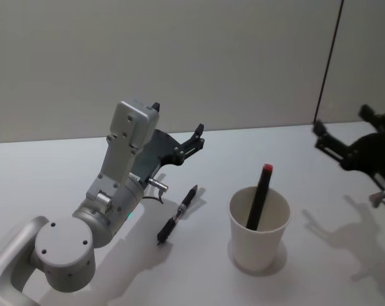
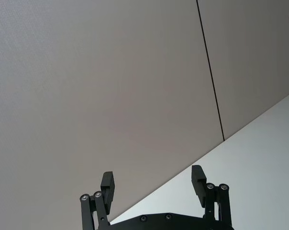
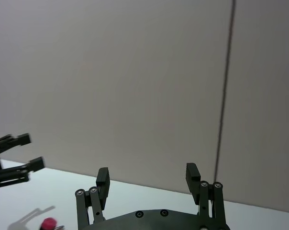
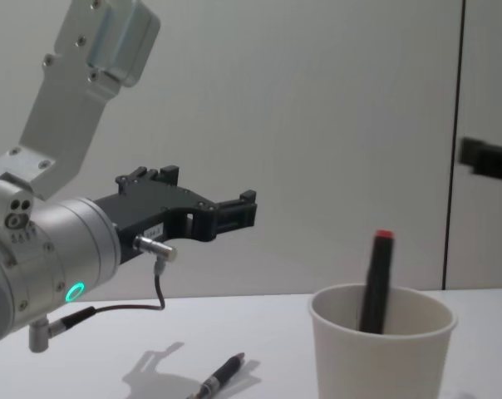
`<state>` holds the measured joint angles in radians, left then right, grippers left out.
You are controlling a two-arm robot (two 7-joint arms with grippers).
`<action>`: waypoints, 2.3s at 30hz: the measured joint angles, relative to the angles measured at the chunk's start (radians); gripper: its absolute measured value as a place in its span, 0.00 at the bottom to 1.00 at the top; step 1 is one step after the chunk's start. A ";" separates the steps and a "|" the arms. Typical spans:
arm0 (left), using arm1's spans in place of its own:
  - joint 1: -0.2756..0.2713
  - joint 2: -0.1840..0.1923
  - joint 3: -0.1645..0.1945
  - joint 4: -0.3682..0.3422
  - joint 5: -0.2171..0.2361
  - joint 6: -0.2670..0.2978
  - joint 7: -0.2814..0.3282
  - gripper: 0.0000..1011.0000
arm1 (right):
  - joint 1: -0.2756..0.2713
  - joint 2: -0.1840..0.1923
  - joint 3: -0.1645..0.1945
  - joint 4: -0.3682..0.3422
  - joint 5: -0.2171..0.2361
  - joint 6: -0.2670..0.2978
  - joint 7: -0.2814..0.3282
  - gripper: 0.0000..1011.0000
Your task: Place the pen into the pen holder.
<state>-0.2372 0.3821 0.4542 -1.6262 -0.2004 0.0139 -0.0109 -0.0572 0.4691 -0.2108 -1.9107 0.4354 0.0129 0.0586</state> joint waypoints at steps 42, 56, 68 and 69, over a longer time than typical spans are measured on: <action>0.145 0.097 0.001 -0.098 -0.074 0.113 -0.003 0.99 | -0.101 0.115 0.182 0.050 0.220 -0.100 -0.224 0.99; 0.161 0.077 0.011 -0.062 -0.088 0.099 -0.010 0.99 | -0.104 0.118 0.188 0.053 0.228 -0.103 -0.231 0.99; 0.166 0.070 0.012 -0.052 -0.099 0.149 -0.029 0.99 | -0.105 0.119 0.190 0.054 0.230 -0.104 -0.233 0.99; 0.166 0.070 0.012 -0.052 -0.095 0.162 -0.034 0.99 | -0.106 0.119 0.190 0.054 0.230 -0.104 -0.233 0.99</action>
<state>-0.0713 0.4524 0.4666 -1.6782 -0.2958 0.1759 -0.0448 -0.1627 0.5881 -0.0206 -1.8571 0.6651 -0.0912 -0.1746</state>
